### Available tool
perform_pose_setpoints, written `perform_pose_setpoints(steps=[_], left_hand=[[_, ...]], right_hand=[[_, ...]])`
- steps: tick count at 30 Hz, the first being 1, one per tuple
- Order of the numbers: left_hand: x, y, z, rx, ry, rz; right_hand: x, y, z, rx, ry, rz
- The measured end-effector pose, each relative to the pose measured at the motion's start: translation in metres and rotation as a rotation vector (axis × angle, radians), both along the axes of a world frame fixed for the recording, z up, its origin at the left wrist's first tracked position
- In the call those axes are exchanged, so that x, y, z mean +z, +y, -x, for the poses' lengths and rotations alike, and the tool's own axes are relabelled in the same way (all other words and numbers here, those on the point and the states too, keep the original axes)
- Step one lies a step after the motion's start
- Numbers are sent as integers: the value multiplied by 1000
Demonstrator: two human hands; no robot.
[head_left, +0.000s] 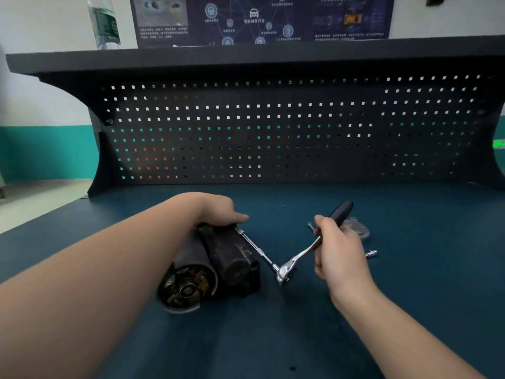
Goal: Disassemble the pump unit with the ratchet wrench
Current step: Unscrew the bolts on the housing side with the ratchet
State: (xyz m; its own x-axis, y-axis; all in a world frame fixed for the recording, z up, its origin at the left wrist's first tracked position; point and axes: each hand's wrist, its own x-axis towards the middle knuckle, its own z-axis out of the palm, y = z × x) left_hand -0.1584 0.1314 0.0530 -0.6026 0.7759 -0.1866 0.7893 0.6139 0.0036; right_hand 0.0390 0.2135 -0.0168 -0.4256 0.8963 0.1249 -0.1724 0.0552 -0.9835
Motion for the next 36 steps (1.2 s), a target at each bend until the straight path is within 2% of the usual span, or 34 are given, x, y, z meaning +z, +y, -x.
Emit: perform_pose_setpoints(steps=[5,9,14,19,22,26,30,32,36], left_hand=[[-6,-15,-4,-30,-74,-227],[-10,-31,-7,-55,-61,-329],[-15,-34,-14,-55,-47,-391],[-16,-33,-24,-123,-198,-437],[-20,-29,-31,-184,-82,-420],[-20,-29,-35,-232,163,-456],[-21,-24,-46,-122,458,-209],[-18,-19,-52,-55,485,-122],[-13,-9,-66,-32,555,-66]], right_hand=[[9,5,-4,-108,23,-26],[16,3,-12,-165,9,-247],[28,2,-24,-331,147,-465],[33,-1,-34,-391,272,-636],[30,-6,-34,-412,268,-743],[28,-9,-30,-413,243,-743],[25,-7,-28,-337,241,-711],[23,-6,-26,-258,224,-697],[16,-7,-20,-93,209,-619]])
